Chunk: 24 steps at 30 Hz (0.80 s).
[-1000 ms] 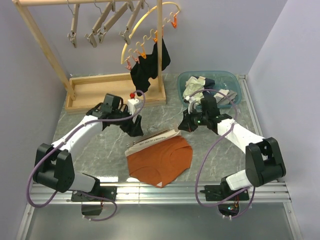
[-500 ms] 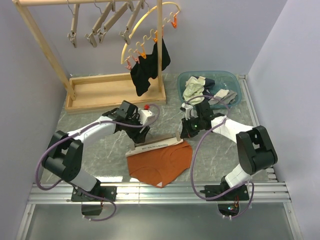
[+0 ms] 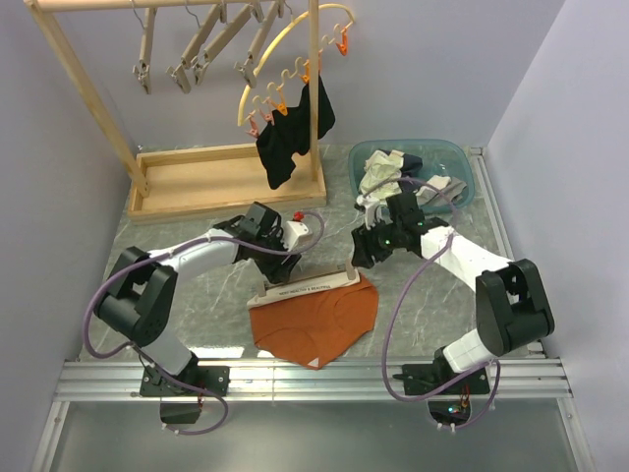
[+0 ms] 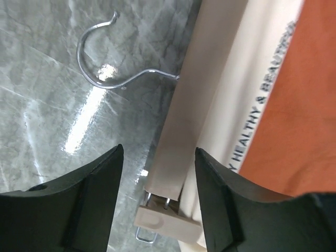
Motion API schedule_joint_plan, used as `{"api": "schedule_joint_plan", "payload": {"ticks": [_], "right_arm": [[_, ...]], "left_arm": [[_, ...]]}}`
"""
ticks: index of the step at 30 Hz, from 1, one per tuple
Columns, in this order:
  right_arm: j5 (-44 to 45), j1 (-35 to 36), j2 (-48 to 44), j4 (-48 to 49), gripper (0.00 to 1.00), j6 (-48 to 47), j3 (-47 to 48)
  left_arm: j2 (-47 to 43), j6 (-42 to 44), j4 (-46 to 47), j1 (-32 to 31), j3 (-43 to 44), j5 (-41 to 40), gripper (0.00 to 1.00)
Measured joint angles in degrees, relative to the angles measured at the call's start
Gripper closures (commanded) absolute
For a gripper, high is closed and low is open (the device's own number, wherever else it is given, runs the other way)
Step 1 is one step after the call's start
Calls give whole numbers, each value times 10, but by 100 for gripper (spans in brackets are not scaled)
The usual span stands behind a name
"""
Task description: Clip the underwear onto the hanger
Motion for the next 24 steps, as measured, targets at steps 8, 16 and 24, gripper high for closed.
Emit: {"api": "schedule_joint_plan", "payload": {"ticks": [8,16,24], "right_arm": [[0,41,27,-36,38,-117,127],[19,134,121,-84,39,-232,174],[53,167,182,-108,41,-292,187]], "left_arm": [[-96,-55,4,101,9,114,34],[-213,-143,17,196,23,219,31],[-249,-228,24,250,23,259,30]]}}
